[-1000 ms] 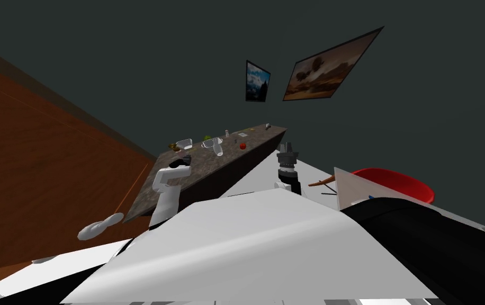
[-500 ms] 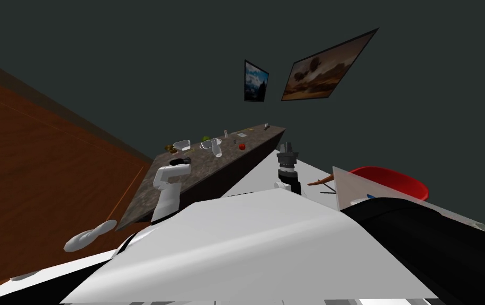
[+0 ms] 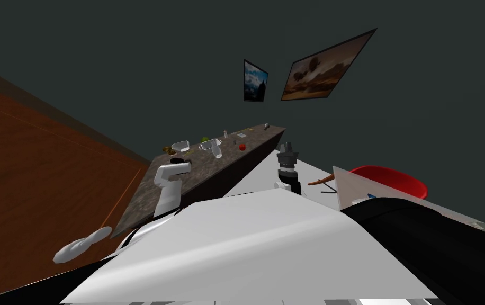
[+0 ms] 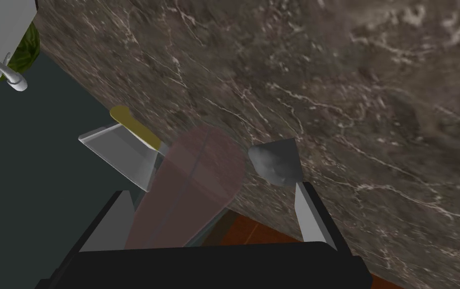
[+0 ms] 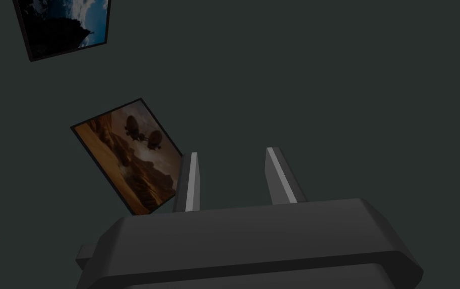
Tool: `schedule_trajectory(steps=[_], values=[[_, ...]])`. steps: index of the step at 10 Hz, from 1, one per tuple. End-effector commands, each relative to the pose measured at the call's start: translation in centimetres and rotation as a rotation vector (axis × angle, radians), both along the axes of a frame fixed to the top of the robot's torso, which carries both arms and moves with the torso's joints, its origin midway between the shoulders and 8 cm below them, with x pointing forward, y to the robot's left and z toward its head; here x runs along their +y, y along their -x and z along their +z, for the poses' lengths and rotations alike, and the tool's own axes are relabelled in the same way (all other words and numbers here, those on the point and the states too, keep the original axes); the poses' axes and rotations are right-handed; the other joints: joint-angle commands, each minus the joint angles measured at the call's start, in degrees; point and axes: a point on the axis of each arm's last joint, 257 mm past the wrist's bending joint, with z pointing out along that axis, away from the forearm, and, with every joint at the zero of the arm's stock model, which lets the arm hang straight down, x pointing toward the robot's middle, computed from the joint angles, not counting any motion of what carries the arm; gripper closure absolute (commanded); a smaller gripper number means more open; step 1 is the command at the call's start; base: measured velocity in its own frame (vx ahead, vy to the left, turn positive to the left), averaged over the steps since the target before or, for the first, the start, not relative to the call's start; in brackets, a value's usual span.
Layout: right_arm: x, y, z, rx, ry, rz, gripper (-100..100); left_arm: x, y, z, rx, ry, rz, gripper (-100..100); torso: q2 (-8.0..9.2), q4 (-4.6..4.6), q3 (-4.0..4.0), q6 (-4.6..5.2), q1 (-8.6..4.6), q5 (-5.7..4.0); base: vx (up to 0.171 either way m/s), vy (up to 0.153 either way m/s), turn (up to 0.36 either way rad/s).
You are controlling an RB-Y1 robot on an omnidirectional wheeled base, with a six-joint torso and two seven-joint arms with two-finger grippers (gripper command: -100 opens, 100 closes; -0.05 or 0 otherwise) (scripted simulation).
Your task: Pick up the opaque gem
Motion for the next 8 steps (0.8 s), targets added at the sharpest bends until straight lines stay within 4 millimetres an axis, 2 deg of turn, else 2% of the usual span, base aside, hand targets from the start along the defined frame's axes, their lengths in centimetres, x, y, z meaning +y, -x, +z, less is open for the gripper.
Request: schedule_trajectory(steps=[1, 5, 7, 8], values=[[0.0, 0.0, 0.0, 0.0, 0.0, 0.0, 0, 0.1, 0.8, -1.3, 0.055, 0.03, 0.021, -100, 0.0, 0.0, 0.0, 0.0, 0.0, 0.0, 0.045, 0.054, -0.027], [0.0, 0.0, 0.0, 0.0, 0.0, 0.0, 0, -0.3, 2.9, -4.4, 0.177, 0.099, 0.059, -100, -0.11, -0.03, -0.07, -0.02, 0.18, 0.04, 0.06, 0.077, -0.01], [0.0, 0.0, 0.0, 0.0, 0.0, 0.0, 0, -0.5, 4.4, -6.4, 0.242, 0.134, 0.078, -100, -0.11, -0.03, -0.06, -0.02, 0.27, 0.06, 0.078, 0.121, 0.011], [0.0, 0.0, 0.0, 0.0, 0.0, 0.0, 0, -0.4, 4.2, -5.9, 0.223, 0.125, 0.073, -100, -0.17, -0.04, -0.1, -0.03, 0.38, 0.09, 0.042, 0.066, -0.002]])
